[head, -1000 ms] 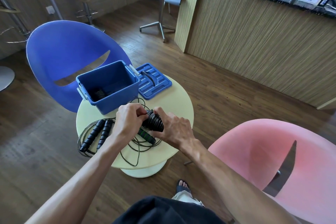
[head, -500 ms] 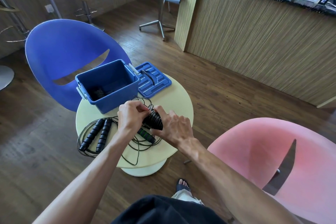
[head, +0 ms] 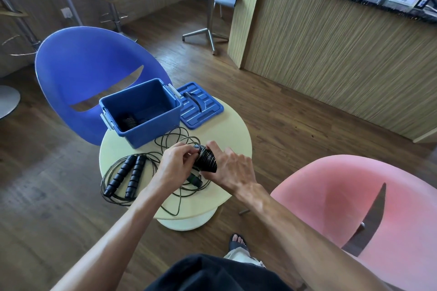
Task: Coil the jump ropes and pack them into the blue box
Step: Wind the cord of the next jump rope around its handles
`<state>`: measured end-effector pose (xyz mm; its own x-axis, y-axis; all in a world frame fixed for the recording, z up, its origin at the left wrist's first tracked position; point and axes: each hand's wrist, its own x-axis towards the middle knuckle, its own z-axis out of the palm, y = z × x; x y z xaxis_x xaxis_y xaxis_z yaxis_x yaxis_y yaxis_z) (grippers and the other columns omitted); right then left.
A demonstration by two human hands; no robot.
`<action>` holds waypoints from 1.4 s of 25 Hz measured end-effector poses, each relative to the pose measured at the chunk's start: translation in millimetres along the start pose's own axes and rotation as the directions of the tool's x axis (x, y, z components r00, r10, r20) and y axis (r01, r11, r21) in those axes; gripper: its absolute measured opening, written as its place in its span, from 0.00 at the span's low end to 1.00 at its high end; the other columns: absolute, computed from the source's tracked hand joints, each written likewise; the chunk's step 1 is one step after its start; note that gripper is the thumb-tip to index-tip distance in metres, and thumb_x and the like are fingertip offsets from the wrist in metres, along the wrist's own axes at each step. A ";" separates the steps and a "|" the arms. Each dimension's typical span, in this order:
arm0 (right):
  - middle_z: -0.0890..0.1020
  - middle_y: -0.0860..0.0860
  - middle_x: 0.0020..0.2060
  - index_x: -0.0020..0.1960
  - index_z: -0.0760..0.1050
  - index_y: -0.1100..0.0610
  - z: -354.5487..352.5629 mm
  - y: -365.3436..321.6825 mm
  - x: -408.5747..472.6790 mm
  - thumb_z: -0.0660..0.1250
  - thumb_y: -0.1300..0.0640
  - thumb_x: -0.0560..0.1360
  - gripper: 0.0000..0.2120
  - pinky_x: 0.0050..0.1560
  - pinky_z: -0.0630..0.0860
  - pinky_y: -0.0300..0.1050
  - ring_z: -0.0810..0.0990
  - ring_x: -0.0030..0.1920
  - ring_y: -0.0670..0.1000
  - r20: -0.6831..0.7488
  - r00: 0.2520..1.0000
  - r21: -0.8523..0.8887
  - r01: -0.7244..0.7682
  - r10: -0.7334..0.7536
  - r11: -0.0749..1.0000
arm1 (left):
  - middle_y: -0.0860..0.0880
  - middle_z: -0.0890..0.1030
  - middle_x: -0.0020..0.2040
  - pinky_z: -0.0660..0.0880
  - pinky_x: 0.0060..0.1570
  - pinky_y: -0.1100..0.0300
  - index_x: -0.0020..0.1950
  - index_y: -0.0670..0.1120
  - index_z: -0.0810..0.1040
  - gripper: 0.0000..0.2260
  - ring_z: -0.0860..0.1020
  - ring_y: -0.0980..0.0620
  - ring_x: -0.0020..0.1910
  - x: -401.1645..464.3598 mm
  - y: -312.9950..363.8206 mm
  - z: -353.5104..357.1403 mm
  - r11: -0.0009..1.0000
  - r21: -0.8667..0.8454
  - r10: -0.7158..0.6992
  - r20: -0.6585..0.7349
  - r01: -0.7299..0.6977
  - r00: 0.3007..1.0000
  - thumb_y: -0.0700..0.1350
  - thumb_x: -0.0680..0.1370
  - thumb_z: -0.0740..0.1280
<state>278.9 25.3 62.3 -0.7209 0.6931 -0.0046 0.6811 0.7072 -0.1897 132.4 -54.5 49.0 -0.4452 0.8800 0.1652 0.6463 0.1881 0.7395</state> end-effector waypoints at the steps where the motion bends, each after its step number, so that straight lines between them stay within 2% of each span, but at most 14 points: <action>1: 0.78 0.54 0.46 0.69 0.59 0.45 0.1 -0.3 0.7 0.60 0.32 0.75 0.29 0.35 0.71 0.47 0.82 0.40 0.59 -0.002 1.000 0.001 0.005 -0.005 1.000 | 0.49 0.79 0.46 0.71 0.40 0.74 0.50 0.40 0.83 0.06 0.77 0.55 0.39 -1.9 0.0 -1.3 1.000 -0.021 -0.009 0.005 0.009 1.000 0.40 0.78 0.68; 3: 0.78 0.54 0.45 0.69 0.59 0.43 0.0 -0.4 0.0 0.61 0.32 0.75 0.28 0.35 0.70 0.46 0.82 0.40 0.59 -0.008 1.000 0.006 0.013 -0.012 1.000 | 0.50 0.78 0.49 0.72 0.43 0.73 0.51 0.42 0.83 0.09 0.78 0.57 0.42 -5.7 -1.1 -4.3 0.998 -0.055 -0.012 0.056 0.015 0.998 0.45 0.79 0.68; 4: 0.78 0.54 0.45 0.69 0.59 0.42 0.1 0.1 -0.9 0.62 0.32 0.75 0.28 0.35 0.69 0.46 0.82 0.40 0.59 -0.011 1.000 0.006 0.012 -0.012 1.000 | 0.51 0.78 0.49 0.74 0.45 0.68 0.52 0.43 0.83 0.09 0.78 0.56 0.43 -6.6 -1.8 -6.0 0.998 -0.061 -0.015 0.088 0.020 0.996 0.46 0.78 0.68; 6: 0.78 0.54 0.45 0.71 0.58 0.40 1.6 1.2 -1.9 0.63 0.32 0.75 0.29 0.36 0.69 0.46 0.82 0.41 0.59 -0.011 1.000 -0.016 0.023 -0.023 1.000 | 0.49 0.78 0.49 0.76 0.46 0.61 0.51 0.44 0.83 0.06 0.78 0.54 0.43 -6.1 -3.1 -8.3 0.998 -0.053 -0.021 0.125 0.028 0.992 0.43 0.77 0.70; 9: 0.78 0.54 0.45 0.72 0.58 0.38 2.6 0.2 -2.3 0.64 0.33 0.75 0.30 0.37 0.70 0.47 0.82 0.42 0.59 -0.015 1.000 -0.018 0.024 -0.024 1.000 | 0.48 0.78 0.47 0.69 0.40 0.72 0.51 0.42 0.83 0.05 0.76 0.54 0.41 -3.8 -4.2 -8.3 1.000 -0.011 -0.026 0.092 0.027 0.995 0.41 0.77 0.69; 10: 0.78 0.54 0.45 0.72 0.57 0.37 2.1 0.1 -2.0 0.64 0.33 0.75 0.30 0.37 0.70 0.47 0.82 0.41 0.59 -0.017 1.000 -0.013 0.027 -0.027 1.000 | 0.47 0.78 0.46 0.68 0.39 0.73 0.51 0.42 0.82 0.05 0.76 0.55 0.41 -2.8 -4.5 -8.1 0.999 -0.014 -0.042 0.083 0.044 0.996 0.41 0.78 0.68; 11: 0.77 0.54 0.45 0.72 0.57 0.37 2.2 0.3 -1.4 0.65 0.33 0.75 0.30 0.36 0.70 0.47 0.82 0.41 0.59 -0.018 0.999 -0.015 0.034 -0.034 0.999 | 0.47 0.78 0.46 0.68 0.39 0.72 0.50 0.42 0.82 0.05 0.76 0.54 0.41 -1.3 -5.0 -7.8 0.998 -0.021 -0.065 0.087 0.067 0.994 0.42 0.78 0.68; 14: 0.75 0.53 0.45 0.72 0.57 0.36 3.5 0.6 -1.9 0.65 0.34 0.76 0.29 0.35 0.71 0.47 0.82 0.40 0.59 -0.010 0.999 -0.020 0.053 -0.054 0.998 | 0.48 0.78 0.46 0.69 0.41 0.62 0.49 0.43 0.82 0.05 0.77 0.49 0.44 2.0 -7.5 -5.1 0.993 -0.026 -0.110 0.121 0.114 0.986 0.44 0.78 0.68; 22: 0.72 0.52 0.44 0.71 0.57 0.35 8.7 4.8 -2.5 0.63 0.34 0.77 0.27 0.34 0.71 0.47 0.81 0.38 0.59 -0.003 0.995 0.011 0.096 -0.096 0.995 | 0.48 0.79 0.47 0.72 0.43 0.62 0.52 0.45 0.83 0.07 0.78 0.50 0.45 1.0 -9.1 -5.5 0.960 -0.155 -0.214 0.133 0.233 0.968 0.46 0.76 0.71; 27: 0.72 0.52 0.44 0.71 0.57 0.35 9.1 4.8 -1.7 0.62 0.33 0.77 0.27 0.34 0.72 0.48 0.81 0.38 0.58 0.002 0.995 0.004 0.096 -0.096 0.995 | 0.49 0.77 0.46 0.76 0.48 0.54 0.52 0.46 0.84 0.06 0.77 0.49 0.45 -0.7 -6.1 -7.7 0.957 -0.170 -0.215 0.121 0.234 0.969 0.45 0.76 0.71; 30: 0.71 0.51 0.45 0.73 0.58 0.34 9.4 4.2 -1.8 0.63 0.33 0.77 0.27 0.36 0.74 0.49 0.82 0.40 0.58 0.020 0.996 0.002 0.088 -0.088 0.996 | 0.49 0.77 0.47 0.77 0.48 0.58 0.53 0.48 0.83 0.07 0.78 0.50 0.46 -0.9 -5.4 -9.2 0.966 -0.163 -0.179 0.137 0.201 0.974 0.45 0.77 0.70; 32: 0.72 0.52 0.47 0.73 0.59 0.36 9.3 5.1 -1.7 0.63 0.35 0.77 0.27 0.36 0.73 0.49 0.82 0.41 0.58 0.022 0.996 -0.002 0.085 -0.085 0.996 | 0.50 0.77 0.52 0.74 0.49 0.63 0.54 0.48 0.83 0.09 0.78 0.53 0.51 -0.9 -5.8 -10.0 0.951 -0.222 -0.179 0.171 0.215 0.969 0.47 0.80 0.64; 34: 0.73 0.53 0.48 0.74 0.60 0.36 7.8 5.1 0.0 0.63 0.36 0.78 0.27 0.37 0.72 0.48 0.82 0.41 0.58 0.019 0.996 -0.009 0.089 -0.089 0.996 | 0.50 0.77 0.56 0.73 0.55 0.62 0.52 0.50 0.83 0.13 0.76 0.55 0.56 1.4 -8.2 -10.8 0.907 -0.336 -0.201 0.183 0.253 0.962 0.45 0.83 0.58; 35: 0.73 0.53 0.48 0.74 0.60 0.37 7.2 4.2 1.1 0.63 0.35 0.78 0.27 0.37 0.72 0.48 0.82 0.41 0.58 0.008 0.996 -0.011 0.094 -0.094 0.995 | 0.50 0.77 0.56 0.73 0.56 0.60 0.50 0.52 0.82 0.13 0.76 0.55 0.56 4.4 -10.4 -10.7 0.907 -0.342 -0.202 0.155 0.245 0.967 0.44 0.83 0.58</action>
<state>280.1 28.1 54.5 -0.7828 0.6222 0.0056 0.6115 0.7709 -0.1784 117.1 -57.3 49.0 -0.4650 0.8806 -0.0912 0.2652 0.2368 0.9347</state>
